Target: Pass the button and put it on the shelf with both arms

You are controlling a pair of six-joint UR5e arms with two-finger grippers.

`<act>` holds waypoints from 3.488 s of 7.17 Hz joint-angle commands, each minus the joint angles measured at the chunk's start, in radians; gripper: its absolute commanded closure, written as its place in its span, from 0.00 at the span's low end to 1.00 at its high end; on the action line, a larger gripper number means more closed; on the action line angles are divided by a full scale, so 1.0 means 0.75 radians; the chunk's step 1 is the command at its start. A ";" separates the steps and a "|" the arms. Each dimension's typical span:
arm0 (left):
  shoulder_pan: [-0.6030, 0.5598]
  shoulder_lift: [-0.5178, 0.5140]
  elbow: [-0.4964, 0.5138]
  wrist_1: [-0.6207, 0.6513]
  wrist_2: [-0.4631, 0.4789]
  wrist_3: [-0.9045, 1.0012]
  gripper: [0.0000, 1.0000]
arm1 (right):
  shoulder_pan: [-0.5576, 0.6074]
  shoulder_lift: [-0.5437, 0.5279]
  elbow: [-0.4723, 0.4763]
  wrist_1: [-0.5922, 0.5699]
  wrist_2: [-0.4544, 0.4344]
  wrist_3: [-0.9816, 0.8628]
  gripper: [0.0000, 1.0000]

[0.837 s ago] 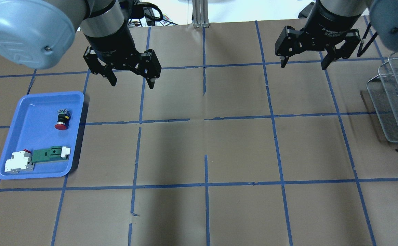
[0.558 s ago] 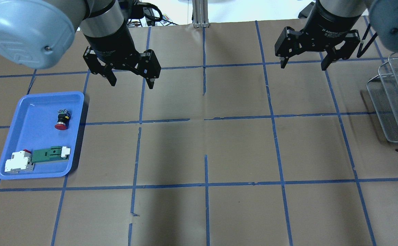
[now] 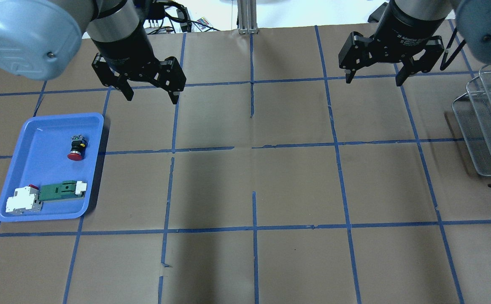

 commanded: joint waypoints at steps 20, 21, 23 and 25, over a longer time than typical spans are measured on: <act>0.717 -0.540 -0.351 0.645 0.155 0.778 0.57 | 0.000 0.005 0.002 -0.001 -0.001 -0.010 0.00; 0.717 -0.544 -0.348 0.647 0.157 0.782 0.93 | 0.000 0.007 0.002 -0.001 0.001 -0.016 0.00; 0.717 -0.536 -0.334 0.649 0.173 0.825 1.00 | 0.000 0.001 0.002 -0.001 0.003 -0.016 0.00; 0.707 -0.513 -0.263 0.629 0.177 1.244 1.00 | 0.000 0.003 -0.002 -0.005 0.019 -0.016 0.00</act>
